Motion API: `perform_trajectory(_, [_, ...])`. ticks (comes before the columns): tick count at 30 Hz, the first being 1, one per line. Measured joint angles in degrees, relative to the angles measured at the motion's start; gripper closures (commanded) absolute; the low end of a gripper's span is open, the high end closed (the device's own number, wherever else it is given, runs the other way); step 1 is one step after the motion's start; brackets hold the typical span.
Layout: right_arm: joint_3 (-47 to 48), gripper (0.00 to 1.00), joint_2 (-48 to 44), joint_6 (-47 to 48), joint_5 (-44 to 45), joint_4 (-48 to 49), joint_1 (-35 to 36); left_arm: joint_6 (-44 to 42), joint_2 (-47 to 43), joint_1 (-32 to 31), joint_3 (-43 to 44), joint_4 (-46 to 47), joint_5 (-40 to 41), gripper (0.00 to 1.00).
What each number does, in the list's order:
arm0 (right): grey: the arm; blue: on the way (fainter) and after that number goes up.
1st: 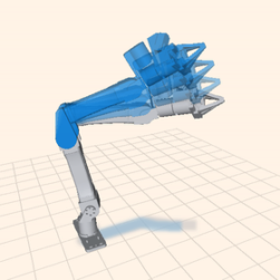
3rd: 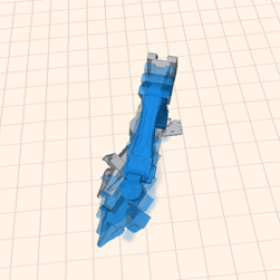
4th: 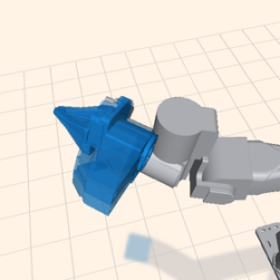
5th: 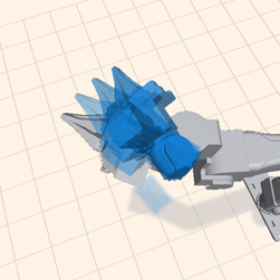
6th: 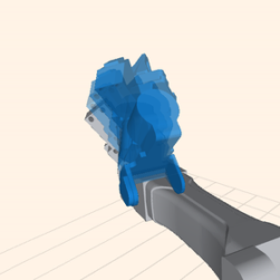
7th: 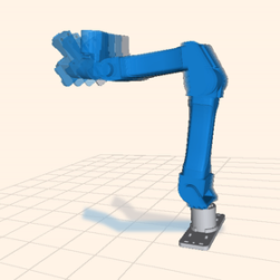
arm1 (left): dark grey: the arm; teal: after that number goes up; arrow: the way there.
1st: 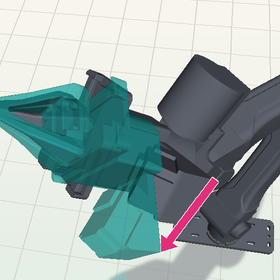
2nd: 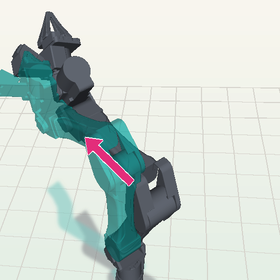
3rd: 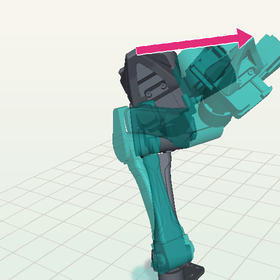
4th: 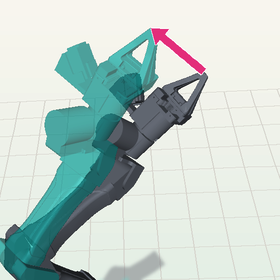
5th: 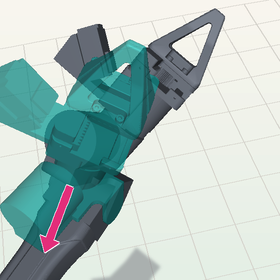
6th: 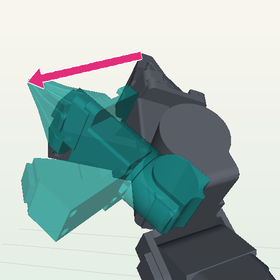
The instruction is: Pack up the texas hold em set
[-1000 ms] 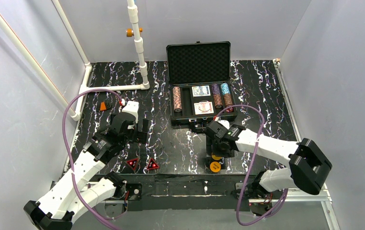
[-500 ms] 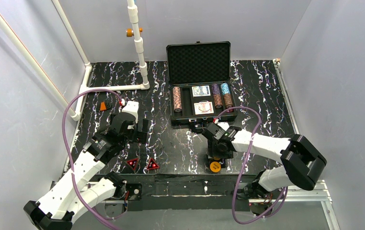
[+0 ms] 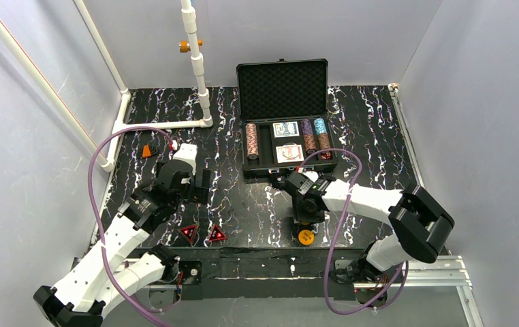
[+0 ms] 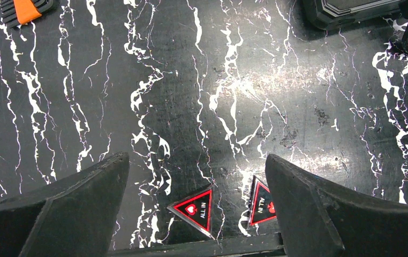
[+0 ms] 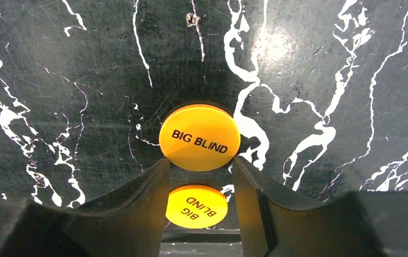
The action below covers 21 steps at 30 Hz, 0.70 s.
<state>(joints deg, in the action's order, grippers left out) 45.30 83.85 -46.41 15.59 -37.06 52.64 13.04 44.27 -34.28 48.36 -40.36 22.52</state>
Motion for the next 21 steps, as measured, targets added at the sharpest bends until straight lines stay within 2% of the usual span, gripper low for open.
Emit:
perform_trajectory(10, [1.66, 0.33, 1.66, 0.76, 0.66, -0.22, 0.13, 0.0, -0.35, 0.0, 0.0, 0.0, 0.42, 0.02])
perform_trajectory(21, [3.08, 0.39, 3.17, 1.75, 1.42, -0.42, 0.26, 0.0, -1.46, 0.0, 0.0, 0.0, 0.48, 0.02])
